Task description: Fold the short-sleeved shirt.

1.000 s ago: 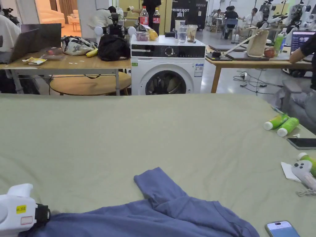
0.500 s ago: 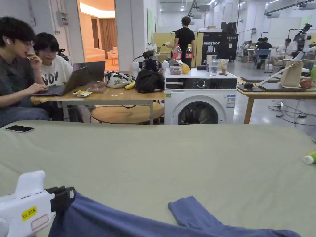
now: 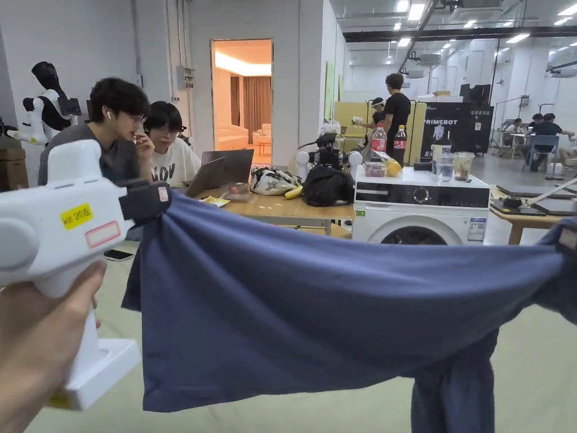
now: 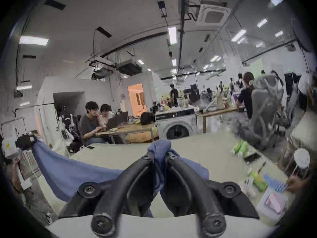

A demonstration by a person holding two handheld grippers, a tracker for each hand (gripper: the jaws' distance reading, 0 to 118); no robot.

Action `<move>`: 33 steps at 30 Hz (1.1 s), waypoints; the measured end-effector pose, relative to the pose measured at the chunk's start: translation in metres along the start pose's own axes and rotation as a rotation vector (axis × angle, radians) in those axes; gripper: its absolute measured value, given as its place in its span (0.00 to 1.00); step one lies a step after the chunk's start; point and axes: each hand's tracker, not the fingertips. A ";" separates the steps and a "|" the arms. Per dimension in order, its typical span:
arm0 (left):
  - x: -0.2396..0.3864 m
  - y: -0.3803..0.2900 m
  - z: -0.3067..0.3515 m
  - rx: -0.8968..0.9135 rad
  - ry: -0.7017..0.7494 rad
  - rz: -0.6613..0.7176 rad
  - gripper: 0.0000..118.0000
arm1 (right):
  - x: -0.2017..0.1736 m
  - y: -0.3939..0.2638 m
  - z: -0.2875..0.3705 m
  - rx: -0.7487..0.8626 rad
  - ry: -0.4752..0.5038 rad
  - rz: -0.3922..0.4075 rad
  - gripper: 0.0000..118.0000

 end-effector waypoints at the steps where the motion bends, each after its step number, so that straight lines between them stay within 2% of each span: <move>1: 0.001 0.006 -0.007 0.006 -0.001 0.001 0.03 | -0.002 0.011 -0.006 0.002 -0.007 0.014 0.05; 8: 0.009 0.029 -0.075 -0.019 0.041 -0.006 0.03 | -0.001 0.058 -0.065 -0.041 -0.035 0.002 0.05; 14: 0.005 0.028 -0.137 -0.046 0.084 -0.041 0.03 | 0.010 0.054 -0.128 -0.033 -0.032 0.007 0.05; 16: 0.002 0.027 -0.162 -0.059 0.089 -0.038 0.02 | 0.012 0.053 -0.155 -0.059 -0.046 -0.006 0.05; 18: 0.001 0.024 -0.183 -0.074 0.098 -0.049 0.02 | 0.015 0.051 -0.182 -0.098 -0.108 -0.008 0.05; 22: -0.004 0.013 -0.211 -0.090 0.115 -0.038 0.02 | 0.014 0.043 -0.214 -0.107 -0.118 0.002 0.05; 26: -0.012 -0.019 -0.226 -0.132 0.127 -0.051 0.02 | 0.008 0.020 -0.228 -0.122 -0.110 0.049 0.05; 29: -0.027 -0.062 -0.226 -0.211 0.133 0.017 0.02 | 0.011 -0.015 -0.232 -0.196 -0.099 0.071 0.05; 33: -0.045 -0.135 -0.205 -0.320 0.054 0.101 0.02 | 0.024 -0.087 -0.211 -0.256 -0.086 0.033 0.05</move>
